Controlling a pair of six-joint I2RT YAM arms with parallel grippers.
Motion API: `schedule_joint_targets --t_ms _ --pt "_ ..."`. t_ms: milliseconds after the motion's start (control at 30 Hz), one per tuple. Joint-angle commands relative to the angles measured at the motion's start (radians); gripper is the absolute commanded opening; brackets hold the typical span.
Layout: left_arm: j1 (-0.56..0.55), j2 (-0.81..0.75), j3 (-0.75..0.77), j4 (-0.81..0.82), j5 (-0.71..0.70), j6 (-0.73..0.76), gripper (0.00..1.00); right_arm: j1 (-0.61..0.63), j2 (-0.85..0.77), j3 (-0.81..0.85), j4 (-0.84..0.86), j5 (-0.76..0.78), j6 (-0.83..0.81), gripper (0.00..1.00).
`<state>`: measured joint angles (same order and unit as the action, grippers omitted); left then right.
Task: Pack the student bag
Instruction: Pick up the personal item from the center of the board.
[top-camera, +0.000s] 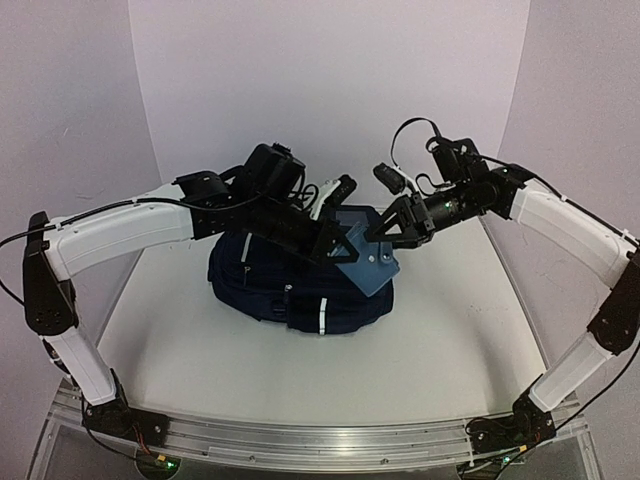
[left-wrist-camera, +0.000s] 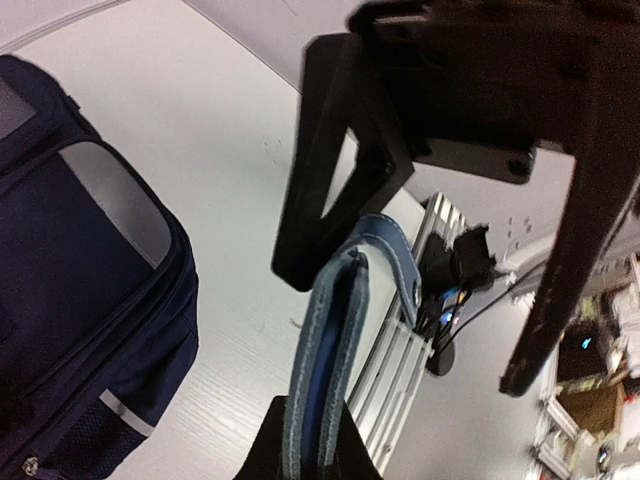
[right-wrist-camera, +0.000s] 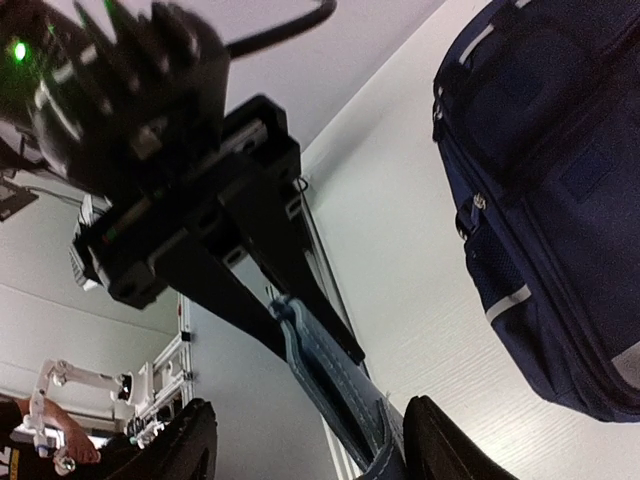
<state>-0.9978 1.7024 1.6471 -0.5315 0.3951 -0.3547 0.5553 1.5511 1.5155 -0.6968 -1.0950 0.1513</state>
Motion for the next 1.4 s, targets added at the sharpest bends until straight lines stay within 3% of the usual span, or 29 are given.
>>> schedule_joint_targets --t_ms 0,167,300,400,667,933,1367 --pt "0.045 -0.079 -0.021 0.162 -0.055 -0.114 0.0 -0.051 0.036 0.148 0.032 -0.028 0.152 0.69" --pt "0.095 -0.122 -0.058 0.323 -0.023 -0.229 0.0 -0.087 0.081 0.287 0.033 -0.023 0.182 0.72" --pt "0.107 -0.169 -0.085 0.402 -0.038 -0.274 0.0 -0.155 0.125 0.378 0.033 -0.072 0.237 0.92" --pt "0.115 -0.195 -0.092 0.455 -0.048 -0.297 0.0 -0.169 0.114 0.373 0.034 -0.096 0.209 0.92" --pt "0.122 -0.206 -0.092 0.535 -0.018 -0.37 0.01 -0.157 0.027 0.264 0.054 -0.129 0.091 0.7" --pt "0.13 -0.172 -0.073 0.602 0.056 -0.412 0.03 -0.032 -0.004 0.23 0.089 -0.089 0.086 0.4" --pt "0.155 -0.093 0.004 0.562 0.249 -0.456 0.08 -0.029 0.035 0.316 0.149 -0.112 0.166 0.19"
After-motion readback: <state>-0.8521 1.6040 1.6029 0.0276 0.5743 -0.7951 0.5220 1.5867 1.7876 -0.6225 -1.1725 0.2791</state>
